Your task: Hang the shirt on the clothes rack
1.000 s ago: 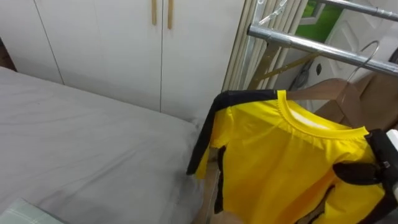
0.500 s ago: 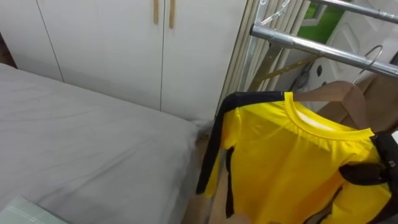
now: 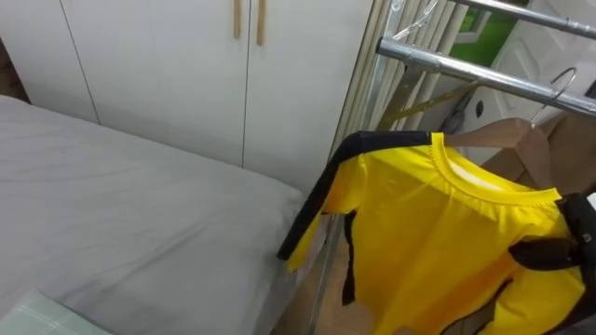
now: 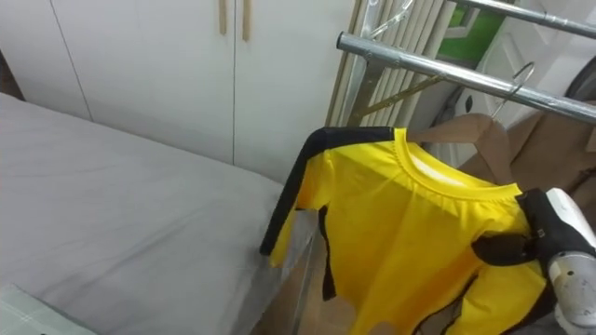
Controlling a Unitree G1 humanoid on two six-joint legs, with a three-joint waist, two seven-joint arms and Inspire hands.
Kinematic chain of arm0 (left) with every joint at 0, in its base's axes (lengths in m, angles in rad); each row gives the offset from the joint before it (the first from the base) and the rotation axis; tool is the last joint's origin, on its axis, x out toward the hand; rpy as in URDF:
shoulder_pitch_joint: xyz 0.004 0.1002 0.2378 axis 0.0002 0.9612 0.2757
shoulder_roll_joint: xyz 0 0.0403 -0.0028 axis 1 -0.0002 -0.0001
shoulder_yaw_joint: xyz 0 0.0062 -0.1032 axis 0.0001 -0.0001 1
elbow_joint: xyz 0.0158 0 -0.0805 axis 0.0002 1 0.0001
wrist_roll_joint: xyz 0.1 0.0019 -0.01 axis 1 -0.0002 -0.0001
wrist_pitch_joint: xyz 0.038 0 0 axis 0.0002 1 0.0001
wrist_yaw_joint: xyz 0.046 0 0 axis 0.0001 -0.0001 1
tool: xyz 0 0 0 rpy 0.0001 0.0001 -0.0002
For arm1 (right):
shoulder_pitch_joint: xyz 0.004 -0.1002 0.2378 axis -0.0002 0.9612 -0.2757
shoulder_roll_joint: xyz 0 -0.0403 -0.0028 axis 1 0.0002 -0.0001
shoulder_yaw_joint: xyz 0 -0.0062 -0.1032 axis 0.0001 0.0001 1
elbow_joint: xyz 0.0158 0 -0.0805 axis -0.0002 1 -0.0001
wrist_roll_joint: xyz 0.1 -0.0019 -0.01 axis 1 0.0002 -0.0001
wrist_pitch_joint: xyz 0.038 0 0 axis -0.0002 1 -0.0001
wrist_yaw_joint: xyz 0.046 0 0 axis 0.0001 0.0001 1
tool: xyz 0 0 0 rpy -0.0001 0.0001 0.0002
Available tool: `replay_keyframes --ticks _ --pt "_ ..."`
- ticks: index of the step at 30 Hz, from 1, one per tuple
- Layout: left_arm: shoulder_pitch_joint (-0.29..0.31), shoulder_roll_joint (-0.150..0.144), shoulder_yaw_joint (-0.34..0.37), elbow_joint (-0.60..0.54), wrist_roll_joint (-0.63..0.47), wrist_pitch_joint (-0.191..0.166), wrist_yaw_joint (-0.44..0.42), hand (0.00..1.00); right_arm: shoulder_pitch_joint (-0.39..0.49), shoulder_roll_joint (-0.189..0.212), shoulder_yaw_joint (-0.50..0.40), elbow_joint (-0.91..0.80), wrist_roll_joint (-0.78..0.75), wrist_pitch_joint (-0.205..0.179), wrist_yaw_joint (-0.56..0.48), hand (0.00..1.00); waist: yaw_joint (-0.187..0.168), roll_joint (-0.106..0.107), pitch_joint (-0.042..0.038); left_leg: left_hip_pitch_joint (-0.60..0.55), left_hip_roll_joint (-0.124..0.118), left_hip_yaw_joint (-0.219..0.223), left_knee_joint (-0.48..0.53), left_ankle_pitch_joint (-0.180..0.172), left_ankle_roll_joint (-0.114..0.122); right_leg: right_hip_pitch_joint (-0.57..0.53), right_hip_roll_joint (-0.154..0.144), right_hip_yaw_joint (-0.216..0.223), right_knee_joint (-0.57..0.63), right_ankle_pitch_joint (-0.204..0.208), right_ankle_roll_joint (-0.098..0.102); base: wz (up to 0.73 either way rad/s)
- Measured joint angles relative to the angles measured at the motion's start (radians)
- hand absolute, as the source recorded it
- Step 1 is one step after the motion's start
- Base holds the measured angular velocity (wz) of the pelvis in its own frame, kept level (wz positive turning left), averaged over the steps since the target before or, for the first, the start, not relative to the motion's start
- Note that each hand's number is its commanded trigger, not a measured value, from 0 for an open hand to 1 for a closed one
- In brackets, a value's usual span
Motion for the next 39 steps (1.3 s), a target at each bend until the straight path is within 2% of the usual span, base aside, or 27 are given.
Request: replay_keyframes --ticks 2,7,9,15,18,20,23,27,31,34,39 --pt "0.007 0.000 0.000 -0.003 -0.003 0.000 0.000 0.00 -0.008 -0.020 0.000 0.003 0.000 0.002 0.013 1.00 -0.004 -0.001 -0.0013 -0.005 -0.003 -0.020 0.000 0.001 -0.002 0.001 -0.002 -0.005 0.000 0.000 0.000 0.08" --pt "0.020 0.003 0.008 -0.011 -0.028 0.000 0.000 0.00 -0.018 -0.043 0.001 0.027 0.031 0.003 0.022 1.00 -0.002 -0.016 -0.0132 -0.004 0.000 -0.020 0.000 0.003 -0.006 0.002 -0.003 -0.014 0.000 0.002 -0.002 0.05" --pt "0.025 0.003 0.008 -0.018 -0.028 0.000 0.000 0.00 -0.035 -0.044 0.002 0.050 0.038 0.008 0.022 1.00 -0.001 -0.019 -0.0145 -0.003 0.000 -0.021 0.000 0.003 -0.006 0.004 -0.003 -0.016 -0.001 0.002 -0.003 0.04" --pt "0.023 0.004 0.008 -0.011 -0.029 -0.005 0.000 0.00 -0.040 -0.045 0.013 0.086 0.083 0.001 0.021 1.00 0.017 -0.018 -0.0121 -0.001 0.000 -0.026 0.000 0.004 -0.006 0.006 -0.003 -0.018 0.000 0.004 -0.003 0.00" --pt "0.010 0.004 0.008 0.008 -0.040 -0.007 0.000 0.00 -0.061 -0.045 0.016 0.123 0.099 -0.014 0.020 1.00 0.025 -0.011 -0.0051 -0.001 0.000 -0.026 0.000 0.004 -0.007 0.006 -0.003 -0.017 -0.002 0.006 -0.001 0.00" --pt "0.004 0.003 0.008 0.016 -0.046 -0.008 0.000 0.00 -0.086 -0.045 0.028 0.162 0.128 -0.029 0.019 1.00 0.027 -0.003 0.0038 -0.001 -0.001 -0.026 0.000 0.003 -0.007 0.006 -0.004 -0.018 -0.001 0.009 0.001 0.00" --pt "-0.006 0.003 0.006 0.022 -0.046 -0.008 0.000 0.00 -0.101 -0.044 0.048 0.193 0.155 -0.041 0.013 1.00 0.028 0.006 0.0092 -0.001 -0.001 -0.028 0.000 0.001 -0.011 0.006 -0.004 -0.018 -0.002 0.011 0.002 0.00" --pt "-0.007 0.003 0.006 0.029 -0.046 -0.005 0.000 0.00 -0.101 -0.044 0.079 0.203 0.162 -0.042 0.010 1.00 0.029 0.009 0.0087 -0.001 0.000 -0.028 0.000 -0.001 -0.014 0.006 -0.003 -0.019 -0.002 0.011 0.001 0.00" --pt "-0.006 0.006 -0.015 0.029 -0.047 0.006 -0.001 0.00 -0.099 -0.044 0.147 0.232 0.157 -0.019 0.032 1.00 0.030 0.011 0.0057 -0.002 0.002 -0.029 0.000 -0.002 -0.015 0.005 -0.001 -0.020 -0.002 0.012 0.001 0.00" --pt "-0.004 0.007 -0.030 0.025 -0.047 0.013 -0.006 0.00 -0.099 -0.043 0.154 0.232 0.158 -0.018 0.032 1.00 0.028 0.017 0.0003 -0.003 0.002 -0.030 0.000 -0.002 -0.015 0.007 -0.002 -0.021 -0.003 0.012 0.000 0.00" --pt "-0.008 0.012 -0.032 0.026 -0.049 0.014 -0.024 0.00 -0.098 -0.041 0.172 0.239 0.195 -0.019 0.033 1.00 0.031 0.014 -0.0017 -0.001 0.002 -0.032 0.000 -0.001 -0.016 0.008 -0.002 -0.022 -0.006 0.012 0.000 0.00"
